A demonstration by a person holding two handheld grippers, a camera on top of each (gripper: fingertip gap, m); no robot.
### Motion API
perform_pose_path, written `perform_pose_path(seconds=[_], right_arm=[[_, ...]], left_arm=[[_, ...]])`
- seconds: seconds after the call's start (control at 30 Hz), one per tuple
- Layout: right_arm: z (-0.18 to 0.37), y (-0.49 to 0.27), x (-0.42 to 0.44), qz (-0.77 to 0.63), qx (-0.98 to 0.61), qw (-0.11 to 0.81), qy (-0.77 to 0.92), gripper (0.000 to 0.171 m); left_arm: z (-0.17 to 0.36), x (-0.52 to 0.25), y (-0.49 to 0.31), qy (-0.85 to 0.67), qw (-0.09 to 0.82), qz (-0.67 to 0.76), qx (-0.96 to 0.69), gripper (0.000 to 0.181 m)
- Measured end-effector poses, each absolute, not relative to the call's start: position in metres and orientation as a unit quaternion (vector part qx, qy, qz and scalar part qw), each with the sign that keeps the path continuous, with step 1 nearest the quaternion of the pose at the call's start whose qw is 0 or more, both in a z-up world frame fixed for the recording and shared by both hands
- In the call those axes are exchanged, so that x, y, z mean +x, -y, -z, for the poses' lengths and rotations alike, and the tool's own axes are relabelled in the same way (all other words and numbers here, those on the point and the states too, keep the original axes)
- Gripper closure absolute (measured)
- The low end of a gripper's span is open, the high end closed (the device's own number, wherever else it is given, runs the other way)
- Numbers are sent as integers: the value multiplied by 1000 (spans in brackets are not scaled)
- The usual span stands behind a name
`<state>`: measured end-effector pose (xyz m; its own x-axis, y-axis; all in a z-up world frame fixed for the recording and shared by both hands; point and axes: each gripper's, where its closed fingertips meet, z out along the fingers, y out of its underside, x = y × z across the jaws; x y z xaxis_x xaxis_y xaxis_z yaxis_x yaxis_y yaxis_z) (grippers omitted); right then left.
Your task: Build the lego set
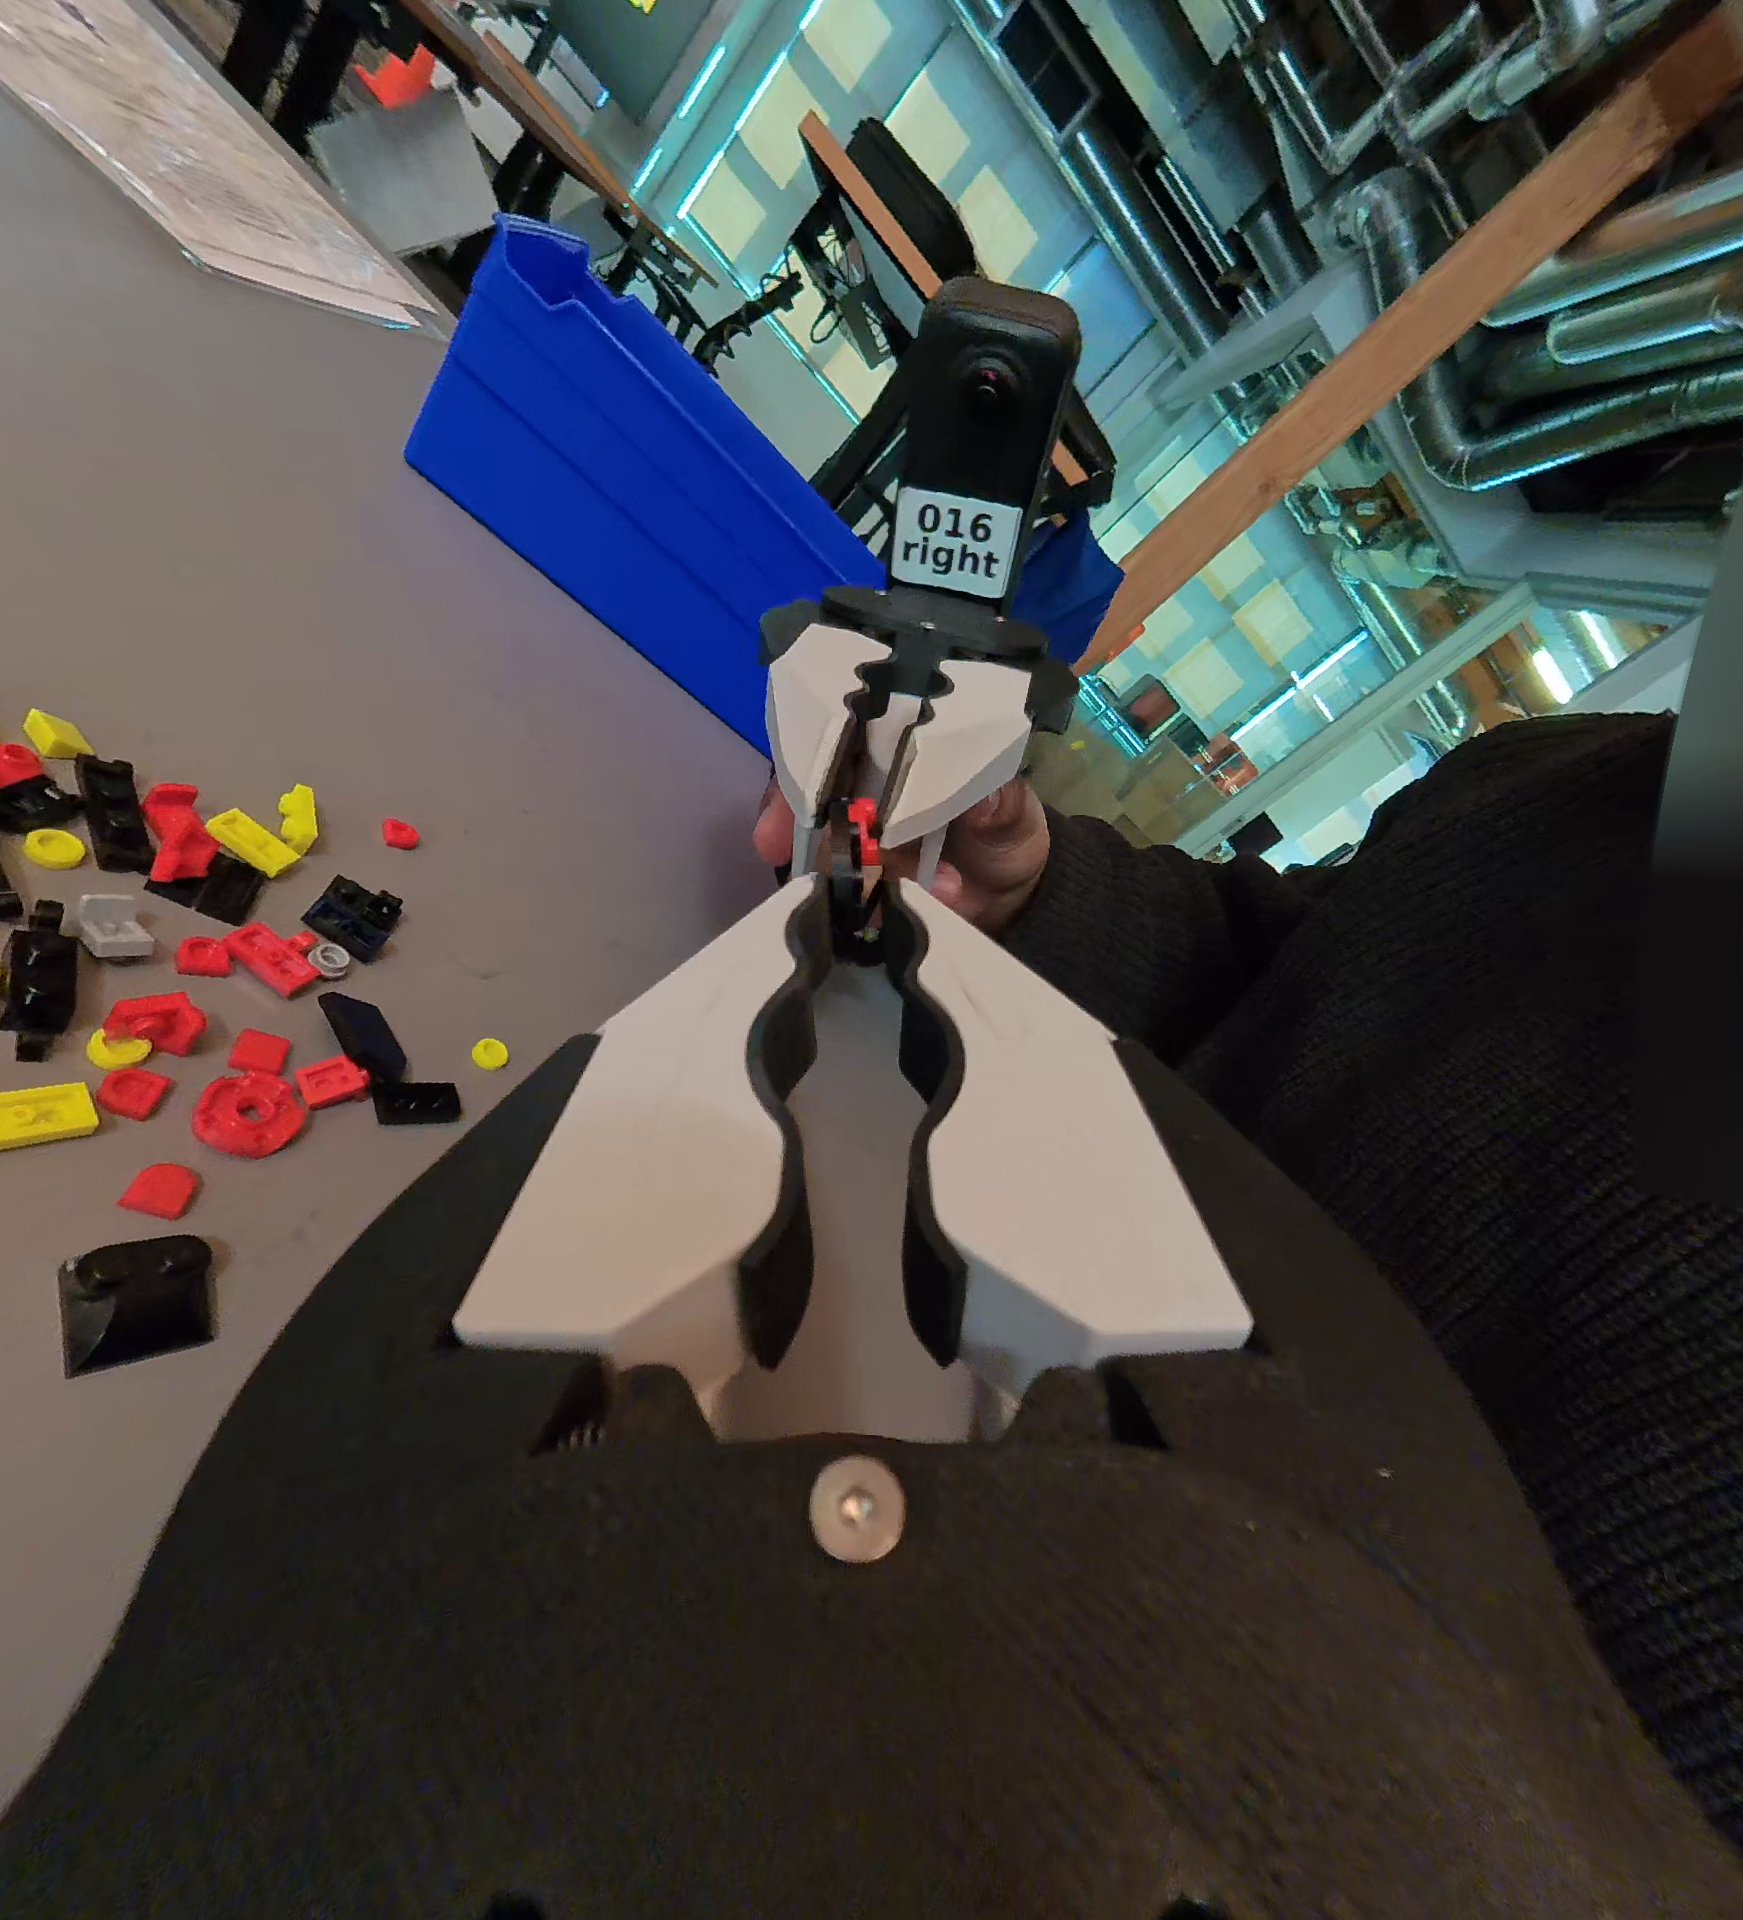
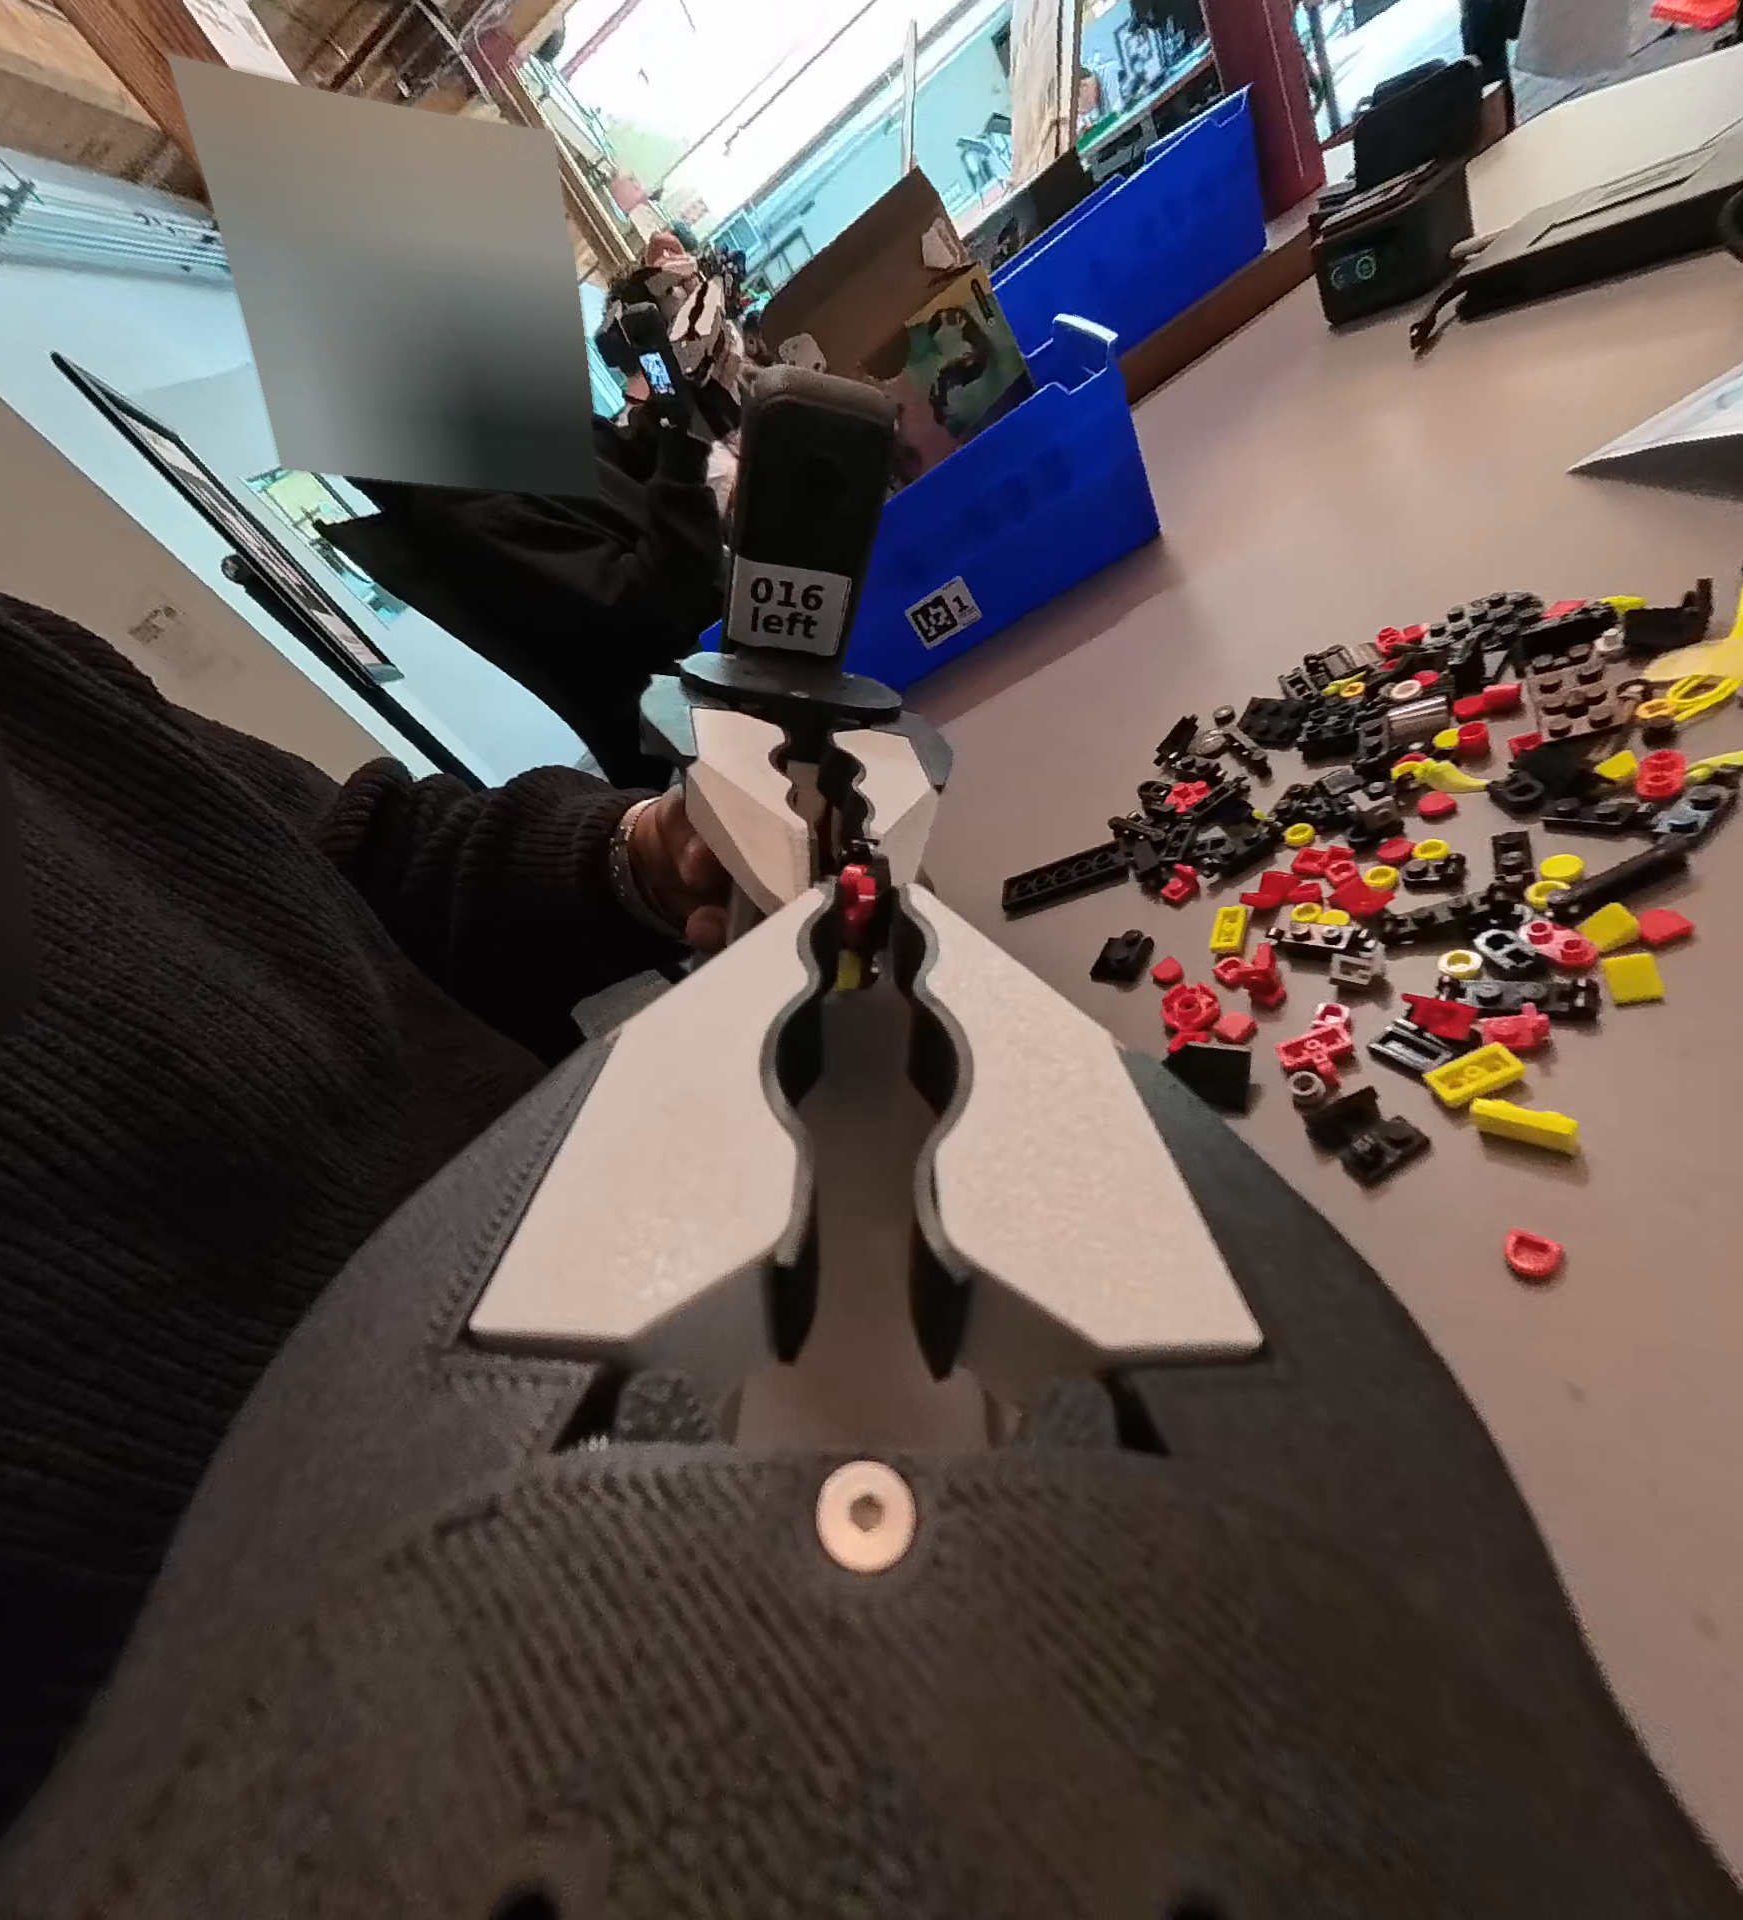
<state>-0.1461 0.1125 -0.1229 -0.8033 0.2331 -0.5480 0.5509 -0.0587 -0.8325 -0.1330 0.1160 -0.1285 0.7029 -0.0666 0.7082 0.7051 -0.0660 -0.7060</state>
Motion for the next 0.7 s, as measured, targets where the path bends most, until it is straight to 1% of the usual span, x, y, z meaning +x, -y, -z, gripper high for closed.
perform_pose_path(seconds=[0.13, 0.3, 0.4, 0.6, 0.7], right_arm=[[120, -113, -147, 677, 302, 140, -656, 164], [122, -117, -153, 683, 352, 229, -598, 165], [121, -117, -153, 684, 369, 276, -566, 164], [121, -118, -154, 683, 384, 327, -529, 164], [120, -118, -153, 681, 392, 361, -502, 164]], left_arm=[[125, -131, -116, 236, 644, 313, -657, 178], [119, -129, -116, 234, 649, 333, -643, 165], [117, -127, -116, 231, 652, 337, -639, 164], [114, -126, -116, 228, 656, 342, -633, 163], [113, -127, -116, 227, 659, 339, -632, 166]])
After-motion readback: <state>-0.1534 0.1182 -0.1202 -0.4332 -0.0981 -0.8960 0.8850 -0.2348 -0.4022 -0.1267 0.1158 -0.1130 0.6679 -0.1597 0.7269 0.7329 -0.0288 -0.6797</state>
